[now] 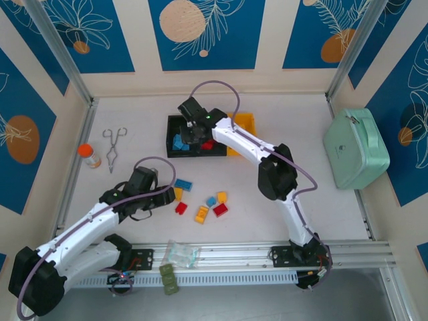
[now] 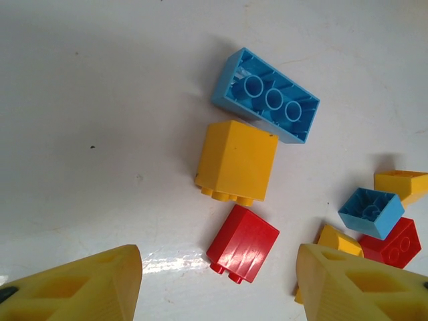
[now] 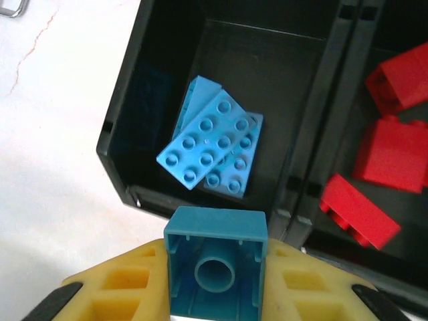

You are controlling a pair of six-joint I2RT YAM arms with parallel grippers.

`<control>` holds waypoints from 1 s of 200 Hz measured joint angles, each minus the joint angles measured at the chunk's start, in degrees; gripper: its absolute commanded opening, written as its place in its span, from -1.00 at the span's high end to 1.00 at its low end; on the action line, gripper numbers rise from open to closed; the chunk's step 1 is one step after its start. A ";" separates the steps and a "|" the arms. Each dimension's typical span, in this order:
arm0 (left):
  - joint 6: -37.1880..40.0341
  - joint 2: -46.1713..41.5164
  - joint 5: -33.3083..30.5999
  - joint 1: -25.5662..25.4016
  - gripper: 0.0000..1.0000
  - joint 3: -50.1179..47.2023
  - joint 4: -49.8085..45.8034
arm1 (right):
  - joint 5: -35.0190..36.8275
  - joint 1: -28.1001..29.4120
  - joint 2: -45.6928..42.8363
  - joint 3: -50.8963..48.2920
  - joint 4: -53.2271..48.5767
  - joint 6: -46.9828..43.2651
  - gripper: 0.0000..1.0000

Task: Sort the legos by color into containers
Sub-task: Place the lego in the container.

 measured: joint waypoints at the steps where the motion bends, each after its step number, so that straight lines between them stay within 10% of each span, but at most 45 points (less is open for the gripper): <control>1: -0.02 0.00 0.00 0.00 -0.24 -0.04 0.00 | -0.04 -0.04 0.33 0.48 -0.22 0.00 0.46; 74: -0.92 -0.63 0.02 0.11 -0.24 -1.51 0.00 | -0.98 -1.95 15.67 25.11 -8.22 0.26 0.40; 200: -1.99 -0.74 0.04 0.26 -0.24 -2.40 0.07 | 0.22 -2.82 18.93 28.39 -9.68 0.68 -0.07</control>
